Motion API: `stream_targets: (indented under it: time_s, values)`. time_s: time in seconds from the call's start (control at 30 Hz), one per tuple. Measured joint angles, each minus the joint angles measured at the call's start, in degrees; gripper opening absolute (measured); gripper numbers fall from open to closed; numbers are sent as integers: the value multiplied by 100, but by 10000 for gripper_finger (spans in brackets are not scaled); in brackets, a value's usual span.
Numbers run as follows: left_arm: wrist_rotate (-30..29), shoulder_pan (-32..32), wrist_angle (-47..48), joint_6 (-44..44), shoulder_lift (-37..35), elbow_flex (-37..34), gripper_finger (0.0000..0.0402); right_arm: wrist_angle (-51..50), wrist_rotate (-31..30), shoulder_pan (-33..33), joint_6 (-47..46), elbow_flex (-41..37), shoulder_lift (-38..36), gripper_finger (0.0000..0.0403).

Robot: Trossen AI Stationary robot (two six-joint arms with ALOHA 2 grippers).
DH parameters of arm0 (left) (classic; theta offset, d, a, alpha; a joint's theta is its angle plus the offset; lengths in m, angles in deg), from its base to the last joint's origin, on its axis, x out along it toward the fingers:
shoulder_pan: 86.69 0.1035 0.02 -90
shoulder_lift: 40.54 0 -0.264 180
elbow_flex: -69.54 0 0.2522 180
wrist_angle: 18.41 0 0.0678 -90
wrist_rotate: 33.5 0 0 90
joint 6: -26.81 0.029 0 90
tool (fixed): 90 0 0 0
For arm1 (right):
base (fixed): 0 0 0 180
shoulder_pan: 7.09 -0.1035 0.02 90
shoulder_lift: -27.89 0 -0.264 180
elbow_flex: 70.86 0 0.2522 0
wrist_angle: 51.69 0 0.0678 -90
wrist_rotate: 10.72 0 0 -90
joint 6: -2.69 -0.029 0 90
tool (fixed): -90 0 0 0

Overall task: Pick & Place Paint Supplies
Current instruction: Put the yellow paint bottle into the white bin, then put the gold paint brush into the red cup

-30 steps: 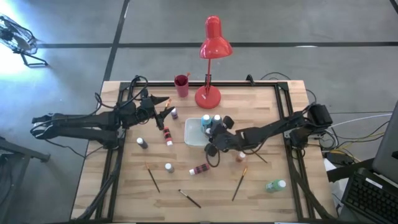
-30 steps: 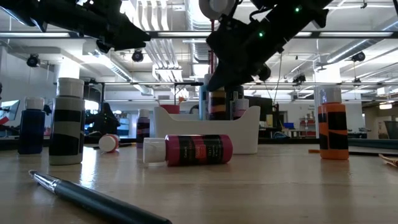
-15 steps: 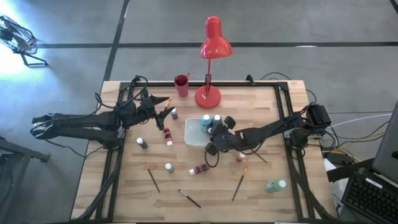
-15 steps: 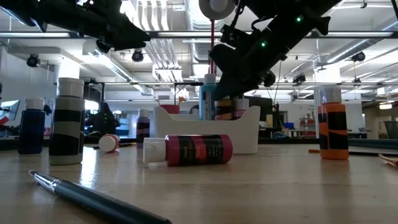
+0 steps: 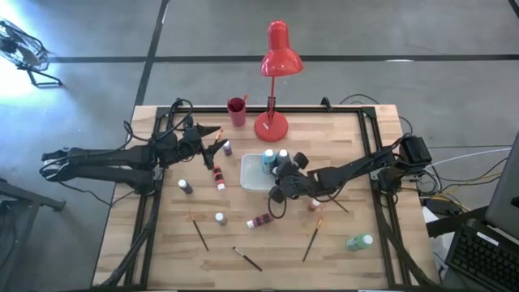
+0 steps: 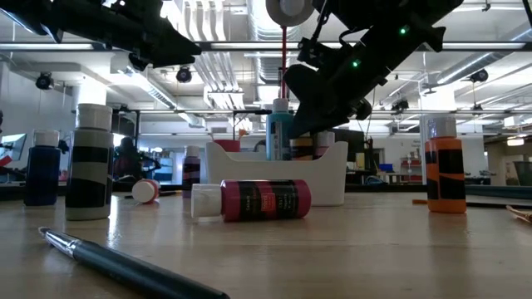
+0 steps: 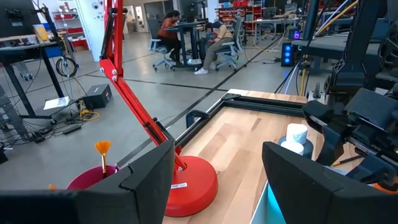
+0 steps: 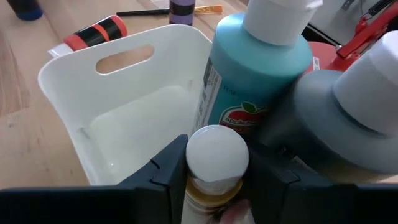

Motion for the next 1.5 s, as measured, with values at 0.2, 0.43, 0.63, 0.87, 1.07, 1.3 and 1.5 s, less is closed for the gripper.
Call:
stream_targets:
  time_s: [0.2, 0.43, 0.63, 0.87, 1.07, 1.3, 1.5]
  values:
    - [1, -1, -2, -1, 0, 1, 248, -50, -108, 31, -15, 0, 0, 184]
    - [1, -2, -2, 0, 0, -1, 248, -68, -88, 23, 200, 42, -91, 178]
    - [2, -2, -2, 0, 0, -1, 248, -71, 154, -158, 518, 178, -523, 150]
    - [2, -2, 0, 0, 0, -1, 248, -976, 682, -322, 965, 358, -1518, 116]
    - [2, -7, -2, -2, -2, -1, 248, -2540, 835, -475, 831, 743, -2471, 86]
    - [0, -7, -2, -23, 0, -1, 248, -4464, 832, -540, 502, 1320, -3125, 51]
    - [-68, 9, 234, -505, -2, 8, 248, -5304, 159, -538, 209, 1271, -3483, 32]
